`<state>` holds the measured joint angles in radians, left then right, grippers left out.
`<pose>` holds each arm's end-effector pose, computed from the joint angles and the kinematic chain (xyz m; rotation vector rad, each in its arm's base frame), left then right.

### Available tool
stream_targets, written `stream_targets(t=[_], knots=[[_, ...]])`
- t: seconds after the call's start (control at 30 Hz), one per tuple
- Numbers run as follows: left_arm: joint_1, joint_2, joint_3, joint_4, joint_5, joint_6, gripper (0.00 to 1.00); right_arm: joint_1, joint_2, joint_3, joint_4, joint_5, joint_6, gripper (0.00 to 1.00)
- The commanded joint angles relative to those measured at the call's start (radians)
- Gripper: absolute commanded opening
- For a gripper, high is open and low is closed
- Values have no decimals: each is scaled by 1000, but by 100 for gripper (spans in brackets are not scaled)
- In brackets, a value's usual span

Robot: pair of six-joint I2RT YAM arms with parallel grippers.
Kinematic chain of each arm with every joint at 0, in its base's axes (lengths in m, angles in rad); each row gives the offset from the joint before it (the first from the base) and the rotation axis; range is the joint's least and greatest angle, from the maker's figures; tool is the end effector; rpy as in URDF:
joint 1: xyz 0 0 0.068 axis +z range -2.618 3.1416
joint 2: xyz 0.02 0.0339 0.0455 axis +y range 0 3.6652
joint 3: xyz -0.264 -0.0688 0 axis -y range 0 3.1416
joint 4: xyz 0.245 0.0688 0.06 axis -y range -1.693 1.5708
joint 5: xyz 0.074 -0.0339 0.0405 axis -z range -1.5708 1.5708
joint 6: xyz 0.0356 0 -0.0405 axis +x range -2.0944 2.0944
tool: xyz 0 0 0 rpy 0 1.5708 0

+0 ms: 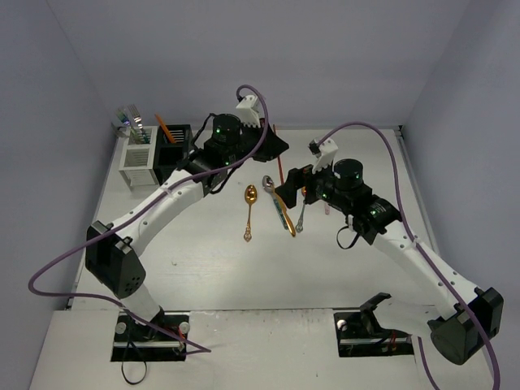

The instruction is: Sort the eating utensils into containers

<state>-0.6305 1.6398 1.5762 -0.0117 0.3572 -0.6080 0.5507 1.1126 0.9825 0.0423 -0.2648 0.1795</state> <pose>0.3106 -0.2421 0.4131 0.3160 1.7653 -1.2121 0.2183 0.1450 0.3685 -0.5179 1.6337 0.7679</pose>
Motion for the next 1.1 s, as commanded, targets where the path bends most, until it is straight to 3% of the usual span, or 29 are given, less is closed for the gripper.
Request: stream_targets(t=[0.0,0.2,0.43,0.67,1.07], knots=[[102,-58,79,14,-122,115,0,-1,-19,30,56,90,-6,100],[285,-43,100,-5,-384,253,0,-13,-74,-32,12,164,-3,100],[479,114,220,140,-471,304,0,-33,-102,-53,-28,198,-13,100],[549,311,319,208,-501,340,0,-55,-101,-59,-39,201,-21,100],[595,379,143,424,-514,320,0,-81,-91,-77,-76,177,-32,100]])
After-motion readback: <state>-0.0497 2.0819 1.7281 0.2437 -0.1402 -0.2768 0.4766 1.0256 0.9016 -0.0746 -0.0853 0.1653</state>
